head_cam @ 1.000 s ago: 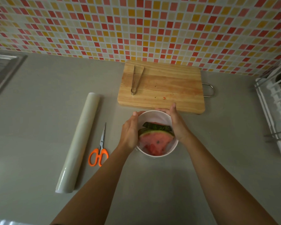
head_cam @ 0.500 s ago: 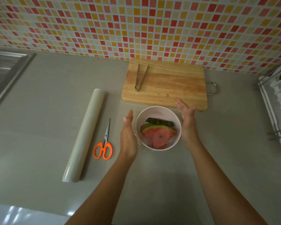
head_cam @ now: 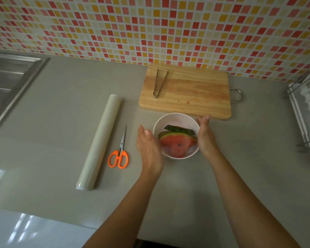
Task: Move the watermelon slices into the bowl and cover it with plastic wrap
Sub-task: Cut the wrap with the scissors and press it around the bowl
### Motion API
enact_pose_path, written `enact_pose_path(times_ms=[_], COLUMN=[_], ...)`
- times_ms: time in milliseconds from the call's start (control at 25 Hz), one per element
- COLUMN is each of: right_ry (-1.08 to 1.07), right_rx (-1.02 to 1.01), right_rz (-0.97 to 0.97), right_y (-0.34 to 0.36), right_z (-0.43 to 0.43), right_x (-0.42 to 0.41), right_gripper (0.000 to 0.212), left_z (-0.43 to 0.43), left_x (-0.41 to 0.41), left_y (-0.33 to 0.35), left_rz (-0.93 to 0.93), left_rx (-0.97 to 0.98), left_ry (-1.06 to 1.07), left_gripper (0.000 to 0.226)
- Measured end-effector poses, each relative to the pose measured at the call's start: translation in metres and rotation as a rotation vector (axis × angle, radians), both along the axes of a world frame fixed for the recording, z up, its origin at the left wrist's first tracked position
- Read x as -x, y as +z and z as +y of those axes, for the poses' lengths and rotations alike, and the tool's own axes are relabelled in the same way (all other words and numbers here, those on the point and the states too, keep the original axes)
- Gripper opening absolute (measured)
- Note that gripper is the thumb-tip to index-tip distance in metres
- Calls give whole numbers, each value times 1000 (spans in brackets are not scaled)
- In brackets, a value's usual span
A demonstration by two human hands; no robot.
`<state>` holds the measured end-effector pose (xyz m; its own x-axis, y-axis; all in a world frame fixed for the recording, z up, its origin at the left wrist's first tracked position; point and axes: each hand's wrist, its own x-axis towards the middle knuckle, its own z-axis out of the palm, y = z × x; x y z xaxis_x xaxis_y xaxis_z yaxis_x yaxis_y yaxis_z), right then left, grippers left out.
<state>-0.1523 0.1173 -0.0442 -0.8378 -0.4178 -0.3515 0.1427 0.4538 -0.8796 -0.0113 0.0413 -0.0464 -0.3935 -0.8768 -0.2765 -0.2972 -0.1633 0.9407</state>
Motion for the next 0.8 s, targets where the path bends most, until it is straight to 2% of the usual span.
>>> enact_pose_path(times_ms=[80, 120, 200, 240, 320, 400, 440, 520, 600, 640, 720, 760, 800], right_ry=[86, 120, 118, 69, -104, -217, -217, -236, -150, -75, -1, -17, -60], right_rx=[10, 11, 29, 54, 106, 105, 45, -46, 18, 75, 201, 219, 200], right_rz=[105, 81, -20, -75, -214, -353, -337, -81, 101, 94, -1, -2, 48], right_y=[10, 14, 18, 17, 16, 13, 9, 8, 12, 14, 8, 4, 0], right_z=[6, 7, 9, 11, 22, 33, 37, 43, 44, 42, 35, 32, 31], right_x=[1, 1, -5, -10, -23, -39, -46, -49, -44, -43, -44, -48, -54], right_gripper=[107, 109, 113, 111, 96, 84, 82, 71, 63, 69, 98, 104, 96], left_z=[18, 25, 26, 18, -7, -35, -45, -53, -42, -33, -21, -22, -27], left_x=[-15, -19, -20, -16, -2, 15, 21, 21, 9, 2, -1, 2, 7], left_y=[9, 10, 8, 8, 12, 23, 26, 21, 9, 3, -4, -6, -4], left_rz=[53, 79, 120, 132, 180, 171, 157, 144, 173, 187, 189, 175, 153], left_rx=[126, 136, 43, -32, -157, -138, -100, -51, -41, -63, -121, -138, -135], left_ry=[-23, -76, -116, -124, -241, -407, -431, -338, -265, -277, -338, -353, -366], left_gripper=[49, 44, 55, 64, 63, 56, 56, 60, 65, 65, 58, 58, 59])
